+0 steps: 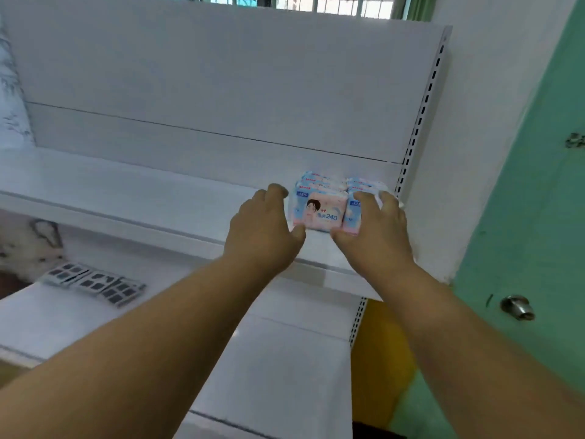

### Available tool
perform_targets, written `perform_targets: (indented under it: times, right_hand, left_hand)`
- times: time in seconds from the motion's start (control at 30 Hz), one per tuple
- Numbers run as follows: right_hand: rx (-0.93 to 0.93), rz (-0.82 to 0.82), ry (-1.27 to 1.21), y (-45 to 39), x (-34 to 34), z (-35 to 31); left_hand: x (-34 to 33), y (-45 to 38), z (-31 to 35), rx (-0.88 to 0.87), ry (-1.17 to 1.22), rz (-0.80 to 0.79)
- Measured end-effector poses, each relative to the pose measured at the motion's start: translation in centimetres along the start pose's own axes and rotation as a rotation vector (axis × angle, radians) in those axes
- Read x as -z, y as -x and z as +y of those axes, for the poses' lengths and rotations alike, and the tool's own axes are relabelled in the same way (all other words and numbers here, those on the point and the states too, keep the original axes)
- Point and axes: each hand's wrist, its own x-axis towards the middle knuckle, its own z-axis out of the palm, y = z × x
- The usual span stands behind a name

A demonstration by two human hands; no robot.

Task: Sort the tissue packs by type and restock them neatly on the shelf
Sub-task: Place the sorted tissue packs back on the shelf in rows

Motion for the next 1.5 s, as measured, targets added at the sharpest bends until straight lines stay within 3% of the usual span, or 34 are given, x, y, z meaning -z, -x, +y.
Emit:
perform_targets:
  times: [0.3,0.53,0.7,0.87,1.2,1.4,1.5]
  right_hand:
    - [0.319,-0.271,-0.391,14.9,-2.5,-12.7]
    - [0.527,-0.549,-0.481,30.1,-7.6,-27.1]
    - [0.530,-0.847,-0.513,44.2,-14.4,-37.4]
    - [0.509,-1.045,-0.497,54.5,-22.1,-45.0]
    - [0.488,-1.326,-0.423,64.6,-44.4,-48.6]
    - [0.450,-1.470,-0.297,74.6,-59.9,-45.0]
    - [0.418,-1.530,-0.243,80.9,-67.6,-41.9]
  left_hand:
    - [11.2,19.0,-9.5,0.185,-0.148,0.085]
    - [22.2,35.4,-21.9,0.450,-0.308,0.094]
    - [29.1,47.6,-32.9,0.630,-0.316,0.002]
    - [32.7,55.1,-42.8,0.840,-0.281,-0.044]
    - [24.3,63.9,-61.6,1.217,-0.235,-0.101]
    - [13.8,73.3,-74.1,1.365,-0.143,-0.122]
    - [7.4,79.5,-80.1,1.529,-0.035,-0.057]
